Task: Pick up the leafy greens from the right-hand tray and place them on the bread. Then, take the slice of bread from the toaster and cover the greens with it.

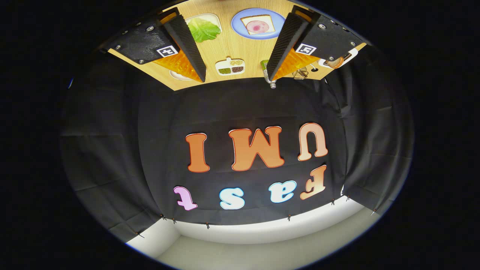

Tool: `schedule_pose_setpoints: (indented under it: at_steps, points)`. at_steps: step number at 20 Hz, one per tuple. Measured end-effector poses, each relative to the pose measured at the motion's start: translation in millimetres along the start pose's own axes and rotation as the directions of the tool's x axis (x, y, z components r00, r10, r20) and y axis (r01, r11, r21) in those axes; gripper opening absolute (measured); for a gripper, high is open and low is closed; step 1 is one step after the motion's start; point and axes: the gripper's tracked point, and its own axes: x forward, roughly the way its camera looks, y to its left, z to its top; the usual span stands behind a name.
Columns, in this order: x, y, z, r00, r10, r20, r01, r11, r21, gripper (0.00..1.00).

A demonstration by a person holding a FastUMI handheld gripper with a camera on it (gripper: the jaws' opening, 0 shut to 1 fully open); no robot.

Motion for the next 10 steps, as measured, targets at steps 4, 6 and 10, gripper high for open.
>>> schedule_pose_setpoints:
  at_steps: [4, 6, 10]
  points:
    - [2.2, -3.8, -0.6, 1.0, 0.0, -0.001, 0.0, 1.0, -0.021, 0.98]
    - [2.0, -3.6, -2.5, 1.0, 0.007, -0.009, -0.008, 1.0, -0.017, 0.98]
    - [3.0, 1.4, -5.8, 1.0, 0.022, -0.019, -0.022, 1.0, -0.008, 0.98]
